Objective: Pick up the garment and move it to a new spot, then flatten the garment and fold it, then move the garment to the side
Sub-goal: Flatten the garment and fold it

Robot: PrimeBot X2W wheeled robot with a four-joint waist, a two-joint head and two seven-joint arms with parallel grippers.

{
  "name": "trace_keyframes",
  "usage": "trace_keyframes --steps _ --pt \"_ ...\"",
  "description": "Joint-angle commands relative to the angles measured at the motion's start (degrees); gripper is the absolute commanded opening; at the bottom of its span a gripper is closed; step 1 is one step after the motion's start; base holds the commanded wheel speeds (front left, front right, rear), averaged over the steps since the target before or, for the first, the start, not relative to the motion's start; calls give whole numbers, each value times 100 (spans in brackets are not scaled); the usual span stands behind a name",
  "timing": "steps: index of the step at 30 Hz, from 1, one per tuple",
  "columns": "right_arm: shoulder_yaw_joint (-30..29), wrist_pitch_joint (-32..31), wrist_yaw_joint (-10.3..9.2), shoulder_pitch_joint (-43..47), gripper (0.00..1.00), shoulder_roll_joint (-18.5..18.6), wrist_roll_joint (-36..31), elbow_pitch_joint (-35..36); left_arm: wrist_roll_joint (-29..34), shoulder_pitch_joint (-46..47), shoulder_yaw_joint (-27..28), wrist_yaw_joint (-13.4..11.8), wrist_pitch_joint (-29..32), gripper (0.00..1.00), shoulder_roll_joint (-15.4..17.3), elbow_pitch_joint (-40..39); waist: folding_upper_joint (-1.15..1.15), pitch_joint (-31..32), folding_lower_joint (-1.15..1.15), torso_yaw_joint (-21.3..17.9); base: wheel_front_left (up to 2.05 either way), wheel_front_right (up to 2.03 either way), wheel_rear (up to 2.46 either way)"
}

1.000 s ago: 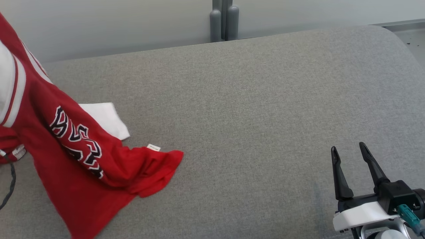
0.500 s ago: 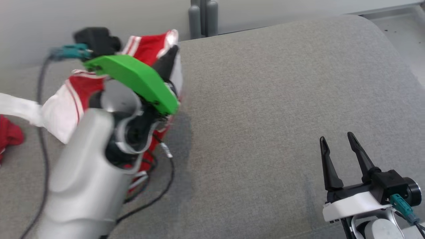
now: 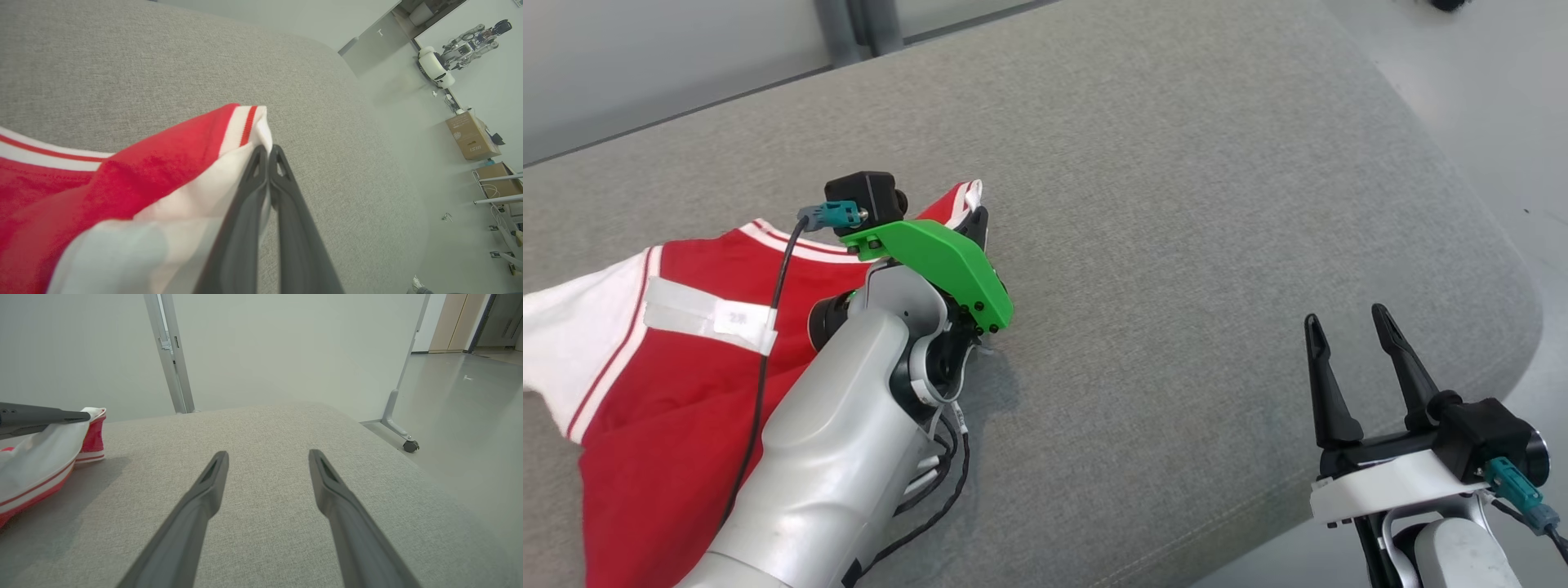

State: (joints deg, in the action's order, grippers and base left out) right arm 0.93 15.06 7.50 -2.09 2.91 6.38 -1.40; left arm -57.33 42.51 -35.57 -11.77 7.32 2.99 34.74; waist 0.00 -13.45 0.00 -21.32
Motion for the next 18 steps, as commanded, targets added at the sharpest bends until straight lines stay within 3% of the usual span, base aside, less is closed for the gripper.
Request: trace_keyframes --steps 1,4,5,7,8,9,18 --pt "19 19 -2 -50 100 -2 17 -3 -30 141 -13 21 -74 0 17 66 0 -294 0 -433 0 0 0" --pt "87 19 -2 -73 100 -2 48 -32 -187 235 -231 47 -316 0 -3 328 0 -280 0 -572 0 0 0" --pt "99 19 -2 -70 100 1 55 -37 -316 245 -340 65 -402 5 -5 336 0 -272 0 -607 0 0 0" --pt "96 19 -2 -63 100 1 63 -38 -582 218 -622 68 -495 49 -5 314 0 -263 0 -649 0 0 0" --pt "95 19 -2 -56 100 0 65 -42 -721 185 -770 75 -530 91 -2 293 0 -255 0 -659 0 0 0" --pt "91 19 -2 -46 100 0 67 -45 -838 157 -920 53 -558 100 0 296 0 -247 0 -664 0 0 0" --pt "-55 19 -2 11 100 2 -45 -52 -1603 292 -2028 37 -1043 100 1 -38 0 -150 0 -291 0 0 0"
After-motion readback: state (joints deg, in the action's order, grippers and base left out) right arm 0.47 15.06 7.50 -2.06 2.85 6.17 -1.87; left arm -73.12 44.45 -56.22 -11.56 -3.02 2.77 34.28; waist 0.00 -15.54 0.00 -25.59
